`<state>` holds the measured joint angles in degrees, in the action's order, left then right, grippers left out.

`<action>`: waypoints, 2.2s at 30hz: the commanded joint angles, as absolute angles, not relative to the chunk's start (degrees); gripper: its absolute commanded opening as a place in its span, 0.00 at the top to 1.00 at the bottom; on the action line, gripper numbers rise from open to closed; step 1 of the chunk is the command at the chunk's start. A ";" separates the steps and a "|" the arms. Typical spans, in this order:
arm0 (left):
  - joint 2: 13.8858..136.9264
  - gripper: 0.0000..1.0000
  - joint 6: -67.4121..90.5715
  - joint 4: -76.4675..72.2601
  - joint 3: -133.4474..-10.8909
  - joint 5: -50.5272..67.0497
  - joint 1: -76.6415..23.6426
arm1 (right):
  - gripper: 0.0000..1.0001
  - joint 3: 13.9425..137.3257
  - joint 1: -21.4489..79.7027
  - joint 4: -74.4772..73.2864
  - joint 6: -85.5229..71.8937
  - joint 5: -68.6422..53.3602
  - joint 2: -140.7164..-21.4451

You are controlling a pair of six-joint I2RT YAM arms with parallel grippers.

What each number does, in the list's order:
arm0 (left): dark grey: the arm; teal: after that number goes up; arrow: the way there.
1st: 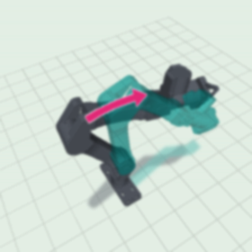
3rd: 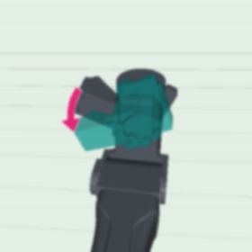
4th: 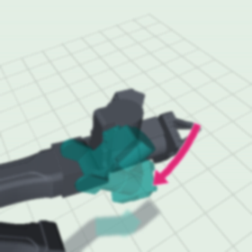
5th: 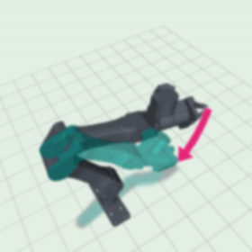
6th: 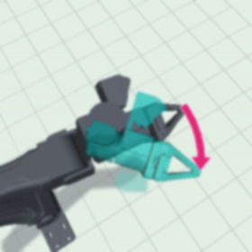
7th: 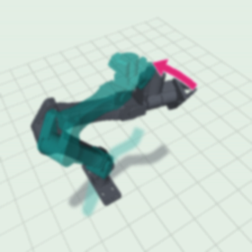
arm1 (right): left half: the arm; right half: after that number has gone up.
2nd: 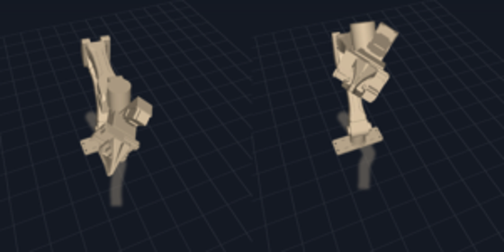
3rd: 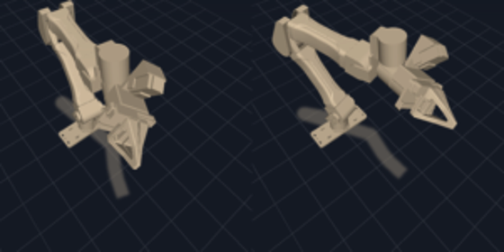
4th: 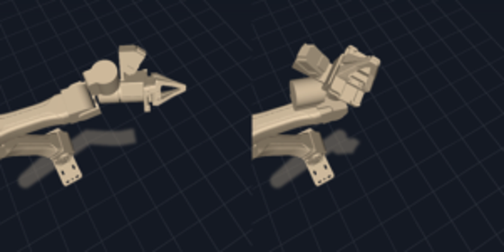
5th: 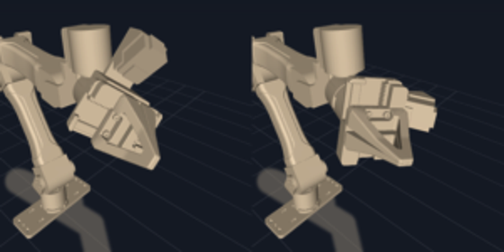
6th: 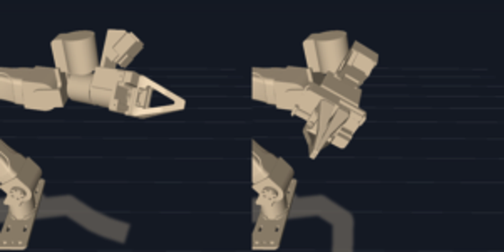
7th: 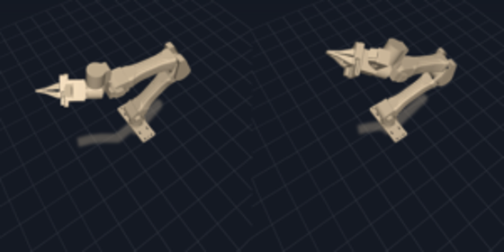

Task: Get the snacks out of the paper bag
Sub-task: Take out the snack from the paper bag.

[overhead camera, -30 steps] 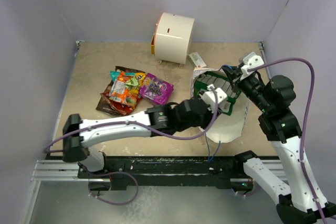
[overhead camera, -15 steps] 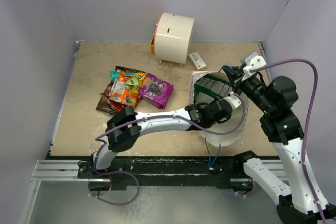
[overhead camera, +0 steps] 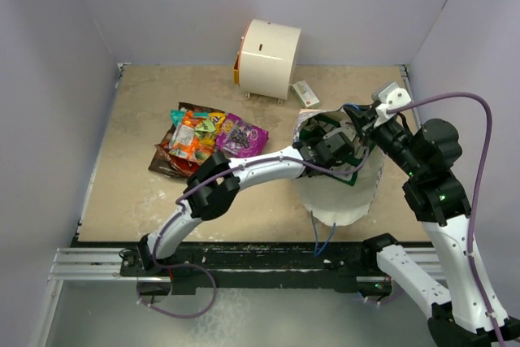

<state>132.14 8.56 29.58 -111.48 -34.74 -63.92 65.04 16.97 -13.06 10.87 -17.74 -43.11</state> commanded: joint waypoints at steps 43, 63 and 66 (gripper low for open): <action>144.04 0.16 10.62 34.94 -124.81 -34.31 -61.43 | 1.00 67.59 17.23 -10.83 10.17 -21.32 -41.06; 141.64 0.94 10.86 37.72 -125.27 -32.30 -61.00 | 1.00 67.16 17.23 -10.53 10.26 -20.73 -40.97; 138.97 0.96 12.57 39.63 -125.99 -30.32 -61.04 | 1.00 67.42 17.23 -10.37 10.14 -19.12 -41.23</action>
